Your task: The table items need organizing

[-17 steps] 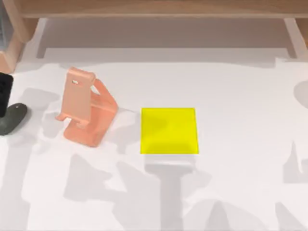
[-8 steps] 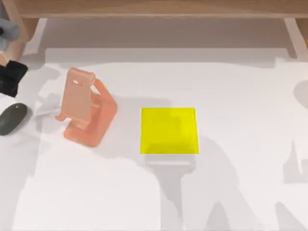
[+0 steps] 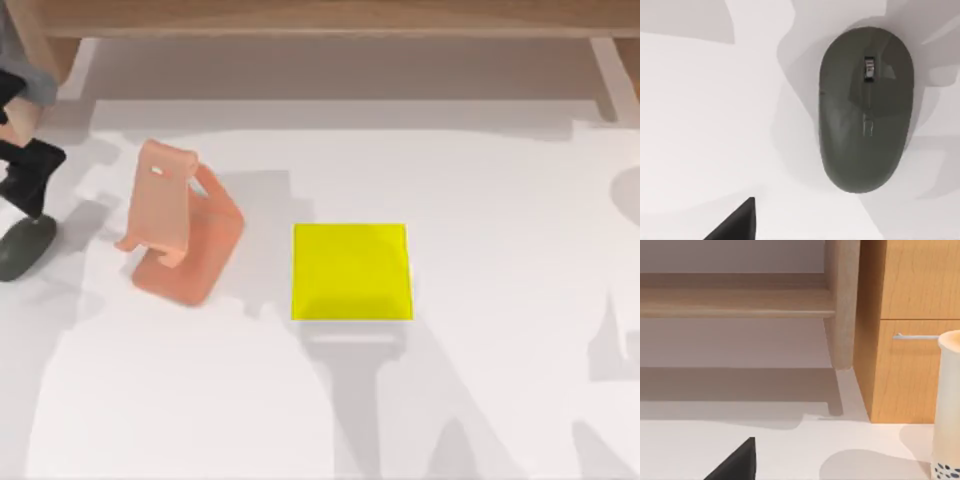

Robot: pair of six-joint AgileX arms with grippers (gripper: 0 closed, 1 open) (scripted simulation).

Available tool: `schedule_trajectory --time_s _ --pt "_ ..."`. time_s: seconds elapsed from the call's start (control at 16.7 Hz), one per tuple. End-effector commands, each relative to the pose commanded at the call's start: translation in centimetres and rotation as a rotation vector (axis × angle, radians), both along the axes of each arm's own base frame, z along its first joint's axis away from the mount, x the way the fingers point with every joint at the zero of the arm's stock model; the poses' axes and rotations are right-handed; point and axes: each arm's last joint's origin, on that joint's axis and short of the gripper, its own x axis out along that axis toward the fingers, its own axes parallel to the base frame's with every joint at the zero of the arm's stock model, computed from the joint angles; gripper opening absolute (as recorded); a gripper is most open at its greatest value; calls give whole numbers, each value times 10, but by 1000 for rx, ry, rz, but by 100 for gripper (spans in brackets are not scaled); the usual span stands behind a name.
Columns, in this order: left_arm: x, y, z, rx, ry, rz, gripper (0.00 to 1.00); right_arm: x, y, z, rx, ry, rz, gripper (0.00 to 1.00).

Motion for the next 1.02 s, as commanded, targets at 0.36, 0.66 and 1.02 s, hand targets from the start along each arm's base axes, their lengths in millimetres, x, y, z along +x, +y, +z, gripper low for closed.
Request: schedule_trajectory --time_s 0.36,0.66,1.02 --pt "1 -1 -12 0 4 0 100 0 0 0 0 0 0 100" --pt "3 0 -62 0 0 0 100 0 0 0 0 0 0 100" --pt "0 0 -90 0 0 0 100 0 0 0 0 0 0 100"
